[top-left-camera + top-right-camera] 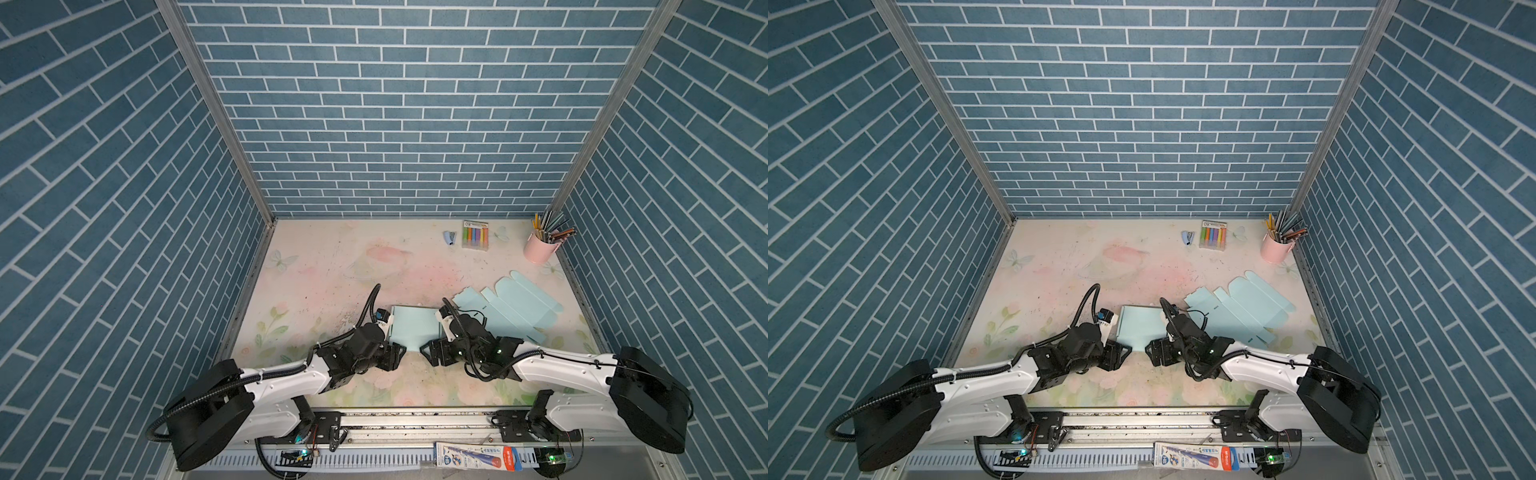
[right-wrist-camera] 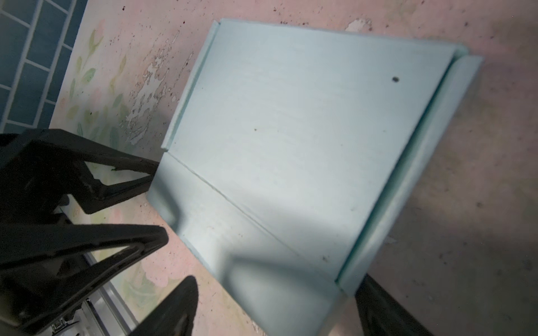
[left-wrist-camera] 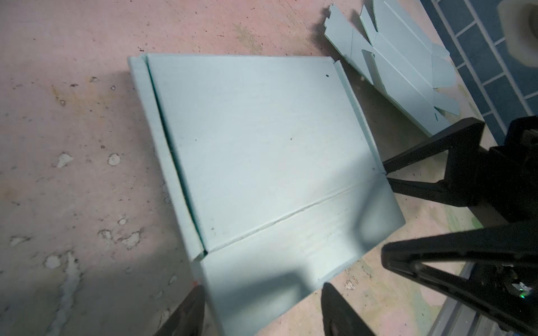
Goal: Fold the paper box
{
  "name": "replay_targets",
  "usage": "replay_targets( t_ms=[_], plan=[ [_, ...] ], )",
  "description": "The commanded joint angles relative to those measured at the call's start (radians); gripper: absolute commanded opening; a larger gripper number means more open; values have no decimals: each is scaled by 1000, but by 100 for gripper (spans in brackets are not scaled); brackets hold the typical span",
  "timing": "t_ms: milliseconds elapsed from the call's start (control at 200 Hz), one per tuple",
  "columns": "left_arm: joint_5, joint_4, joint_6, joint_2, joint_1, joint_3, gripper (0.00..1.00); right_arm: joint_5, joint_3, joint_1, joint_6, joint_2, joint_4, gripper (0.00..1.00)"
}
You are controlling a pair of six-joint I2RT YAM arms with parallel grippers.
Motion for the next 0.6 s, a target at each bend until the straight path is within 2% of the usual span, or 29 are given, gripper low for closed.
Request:
replay_targets(
  t_ms=[0, 235, 595],
  plan=[
    [-2, 39, -23, 0, -15, -3, 64, 34, -10, 7, 43, -33, 6, 85],
    [-14, 41, -22, 9, -4, -3, 64, 46, -28, 7, 53, -63, -27, 86],
    [6, 54, -24, 26, -5, -5, 61, 76, -59, 11, 85, -108, -61, 94]
  ],
)
